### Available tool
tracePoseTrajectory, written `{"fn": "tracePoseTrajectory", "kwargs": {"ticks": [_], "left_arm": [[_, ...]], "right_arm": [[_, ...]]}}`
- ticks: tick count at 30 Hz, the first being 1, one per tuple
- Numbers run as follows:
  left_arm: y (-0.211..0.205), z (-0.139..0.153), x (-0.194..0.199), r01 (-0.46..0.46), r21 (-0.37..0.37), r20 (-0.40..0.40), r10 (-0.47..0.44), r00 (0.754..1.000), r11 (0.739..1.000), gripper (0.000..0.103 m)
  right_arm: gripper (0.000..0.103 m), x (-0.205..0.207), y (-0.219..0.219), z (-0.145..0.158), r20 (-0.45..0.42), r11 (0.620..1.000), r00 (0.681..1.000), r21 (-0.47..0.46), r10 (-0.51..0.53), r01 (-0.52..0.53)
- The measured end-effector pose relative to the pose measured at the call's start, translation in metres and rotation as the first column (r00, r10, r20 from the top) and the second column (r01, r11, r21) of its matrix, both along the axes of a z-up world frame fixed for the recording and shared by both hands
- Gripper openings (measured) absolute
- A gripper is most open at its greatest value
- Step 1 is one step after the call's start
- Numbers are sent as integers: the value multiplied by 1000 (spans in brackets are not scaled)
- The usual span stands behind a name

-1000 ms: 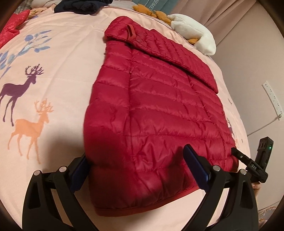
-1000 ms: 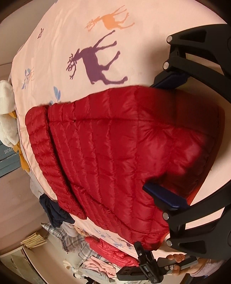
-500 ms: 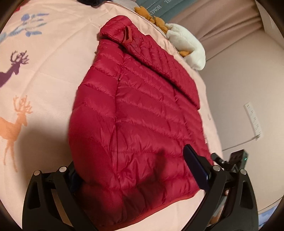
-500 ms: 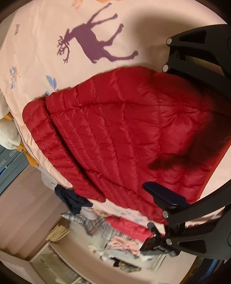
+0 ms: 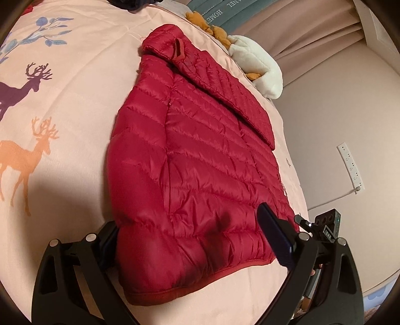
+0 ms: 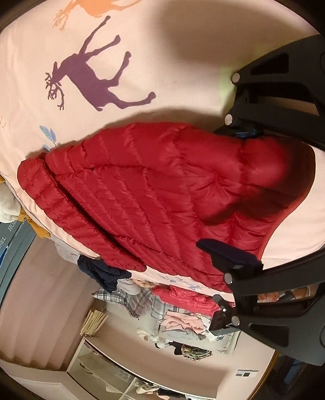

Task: Fold large clothes
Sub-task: 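Move both tools to the folded end of the red jacket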

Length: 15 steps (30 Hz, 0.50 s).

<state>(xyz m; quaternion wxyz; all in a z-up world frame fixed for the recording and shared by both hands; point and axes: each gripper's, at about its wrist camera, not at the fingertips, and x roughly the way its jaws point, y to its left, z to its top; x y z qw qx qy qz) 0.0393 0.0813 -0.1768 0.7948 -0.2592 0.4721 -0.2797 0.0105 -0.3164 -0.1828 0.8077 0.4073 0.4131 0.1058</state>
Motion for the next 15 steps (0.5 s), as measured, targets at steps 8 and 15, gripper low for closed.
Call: {"fn": "tracePoseTrajectory", "kwargs": {"ticks": [8, 15], "left_arm": [[-12, -1, 13, -23, -14, 1, 23, 1000, 1000, 96], [-14, 1, 10, -40, 44, 6, 40, 999, 998, 79]], "right_arm": [[69, 21, 23, 2, 1, 998, 1000, -56, 11, -11], [59, 15, 19, 0, 5, 997, 999, -63, -36, 36]]}}
